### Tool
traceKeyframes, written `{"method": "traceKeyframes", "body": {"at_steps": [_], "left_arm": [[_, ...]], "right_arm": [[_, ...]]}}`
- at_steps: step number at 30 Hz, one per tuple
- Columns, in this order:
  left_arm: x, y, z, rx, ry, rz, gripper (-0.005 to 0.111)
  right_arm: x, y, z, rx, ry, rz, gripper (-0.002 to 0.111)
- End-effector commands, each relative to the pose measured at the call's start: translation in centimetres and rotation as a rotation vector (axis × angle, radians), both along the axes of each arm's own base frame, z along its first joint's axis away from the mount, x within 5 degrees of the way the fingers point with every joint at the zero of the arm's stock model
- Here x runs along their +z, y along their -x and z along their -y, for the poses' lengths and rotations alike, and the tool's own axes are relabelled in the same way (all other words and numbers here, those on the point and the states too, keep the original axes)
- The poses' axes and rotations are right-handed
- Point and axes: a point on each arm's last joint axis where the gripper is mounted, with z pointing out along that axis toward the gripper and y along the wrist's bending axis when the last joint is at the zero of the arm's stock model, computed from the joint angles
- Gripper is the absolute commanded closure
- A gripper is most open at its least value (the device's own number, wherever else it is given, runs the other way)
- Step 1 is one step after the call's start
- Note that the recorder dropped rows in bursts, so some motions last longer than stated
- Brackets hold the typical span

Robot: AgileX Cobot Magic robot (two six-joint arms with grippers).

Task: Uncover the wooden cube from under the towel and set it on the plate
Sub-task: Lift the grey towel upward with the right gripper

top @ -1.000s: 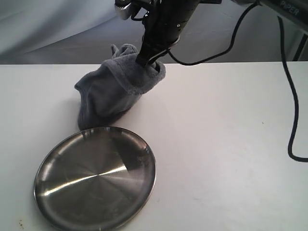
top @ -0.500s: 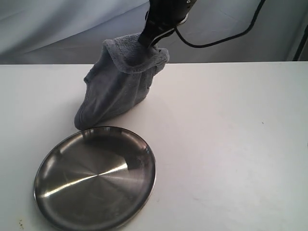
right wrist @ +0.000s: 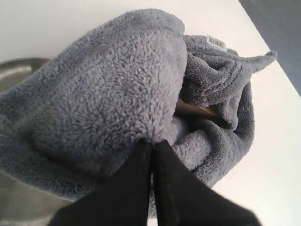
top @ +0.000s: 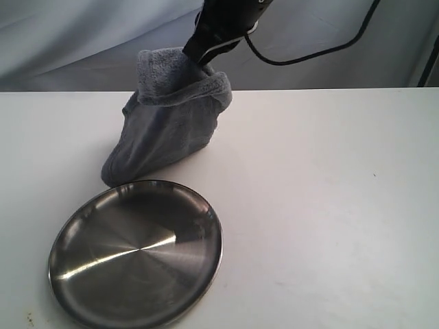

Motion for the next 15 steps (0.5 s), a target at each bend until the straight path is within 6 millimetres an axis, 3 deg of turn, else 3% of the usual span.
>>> {"method": "traceKeyframes", "body": {"at_steps": [1,11,15], "left_arm": [[-0.1,0.0,0.0,-0.004,0.006,0.005,0.107],[-0.1,0.0,0.0,-0.004,0.006,0.005,0.107],[-0.1,0.0,0.0,-0.004,0.006,0.005,0.107]], "right_arm": [[2.2,1.4,-0.4,0.049,-0.083,0.016,0.108],[7.9,4.7,1.4,0.092,-0.149,0.147,0.108],[8.8,5.2,1.7,0.093,-0.159,0.166,0.108]]}}
